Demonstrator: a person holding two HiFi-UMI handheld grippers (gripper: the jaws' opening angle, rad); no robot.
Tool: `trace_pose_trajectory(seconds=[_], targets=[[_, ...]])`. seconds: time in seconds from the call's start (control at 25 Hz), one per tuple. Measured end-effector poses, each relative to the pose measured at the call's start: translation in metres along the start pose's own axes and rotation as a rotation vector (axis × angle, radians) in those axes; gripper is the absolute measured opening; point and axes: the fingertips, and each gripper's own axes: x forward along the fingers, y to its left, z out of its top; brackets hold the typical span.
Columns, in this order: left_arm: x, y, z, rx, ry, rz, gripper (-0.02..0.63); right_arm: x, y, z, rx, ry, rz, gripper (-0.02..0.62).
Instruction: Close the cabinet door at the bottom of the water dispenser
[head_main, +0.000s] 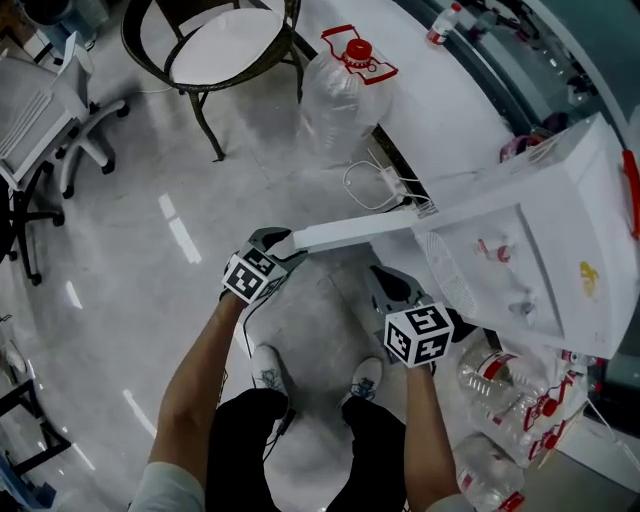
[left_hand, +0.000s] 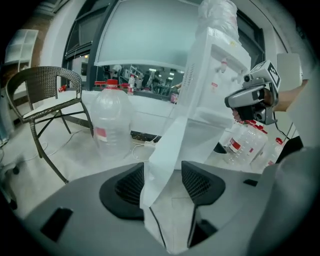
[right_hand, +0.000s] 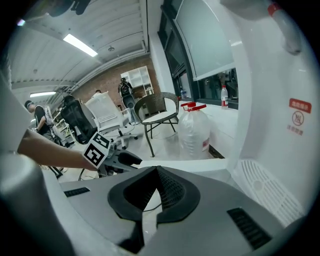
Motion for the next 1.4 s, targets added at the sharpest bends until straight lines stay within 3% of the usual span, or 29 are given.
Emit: trace_pose_trajectory(seconds=[0.2,0.52,0.88,1.16,1.4], targets=[[0.005,-0.002,-0.002,0.009,0.008,-0.013,0.213,-0.010,0.003,-0.009,0.040,0.007,-0.028,0.026],[0.004,-0.013,-0.005,-0.044,0.021,0.051,0.192,-0.043,0.005,-0.033,0.067,0.012,-0.049,0.026],[-0.003,-0.084,-0.029,-0.193,0.028,0.106,0.189,-0.108,-0.011,-0.058,0.043,0.012,-0.029,0.026],[0.005,-0.157,-0.039,-0.241,0.007,0.095,0.186,-0.147,-0.021,-0.089,0.030,0.059,-0.010,0.026],[0.024,-0.208,-0.038,-0.124,0.031,0.058,0.190,-0.161,-0.033,-0.117,0.028,0.083,-0.035,0.026]])
